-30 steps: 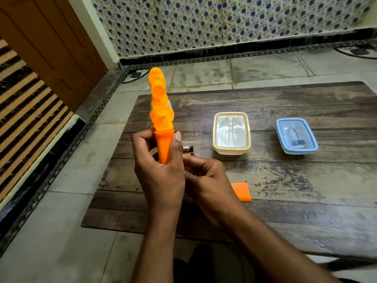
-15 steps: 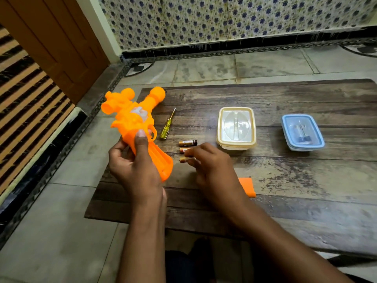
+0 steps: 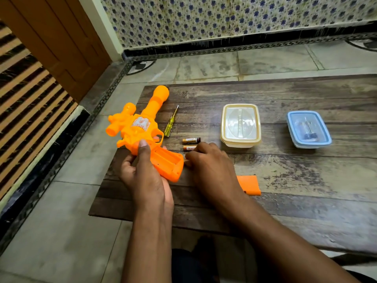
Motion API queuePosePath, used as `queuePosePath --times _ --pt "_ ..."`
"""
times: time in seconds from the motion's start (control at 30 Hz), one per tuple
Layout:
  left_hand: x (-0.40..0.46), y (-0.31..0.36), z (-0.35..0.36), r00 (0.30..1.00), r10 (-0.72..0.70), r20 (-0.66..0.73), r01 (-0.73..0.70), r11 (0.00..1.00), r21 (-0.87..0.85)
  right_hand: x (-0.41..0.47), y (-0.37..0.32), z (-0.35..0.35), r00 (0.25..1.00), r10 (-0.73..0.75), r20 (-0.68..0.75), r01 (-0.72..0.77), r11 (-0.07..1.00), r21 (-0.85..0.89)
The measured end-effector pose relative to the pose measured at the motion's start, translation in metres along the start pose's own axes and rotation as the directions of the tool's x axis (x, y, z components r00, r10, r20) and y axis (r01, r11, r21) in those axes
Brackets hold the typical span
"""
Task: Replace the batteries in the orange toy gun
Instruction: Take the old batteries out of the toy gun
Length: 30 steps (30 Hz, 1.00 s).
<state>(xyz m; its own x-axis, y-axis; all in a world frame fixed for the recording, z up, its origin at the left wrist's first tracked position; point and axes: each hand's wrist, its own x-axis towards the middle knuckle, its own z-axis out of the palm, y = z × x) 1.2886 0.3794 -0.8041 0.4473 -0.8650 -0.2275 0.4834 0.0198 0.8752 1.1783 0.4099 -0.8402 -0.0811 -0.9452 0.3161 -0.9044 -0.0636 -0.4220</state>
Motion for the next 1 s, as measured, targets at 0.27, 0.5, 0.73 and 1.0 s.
queuePosePath --times 0.27,0.5,0.73,1.0 --pt "0.000 -0.012 -0.008 0.997 -0.075 -0.014 0.076 0.992 0.103 0.003 -0.001 0.000 1.000 0.010 0.007 -0.009 0.999 -0.049" --pt "0.006 -0.017 -0.019 0.983 -0.119 -0.143 0.153 0.954 0.260 0.008 0.001 0.007 0.999 0.042 -0.017 -0.041 0.999 0.017" --pt "0.006 -0.015 -0.025 0.987 0.064 -0.145 0.022 0.853 0.521 0.009 0.002 0.009 0.998 0.042 -0.044 -0.041 0.999 0.021" --pt "0.006 -0.012 -0.033 0.991 0.132 -0.026 -0.069 0.668 0.741 0.009 0.006 0.008 0.999 0.043 -0.023 -0.042 0.998 0.038"
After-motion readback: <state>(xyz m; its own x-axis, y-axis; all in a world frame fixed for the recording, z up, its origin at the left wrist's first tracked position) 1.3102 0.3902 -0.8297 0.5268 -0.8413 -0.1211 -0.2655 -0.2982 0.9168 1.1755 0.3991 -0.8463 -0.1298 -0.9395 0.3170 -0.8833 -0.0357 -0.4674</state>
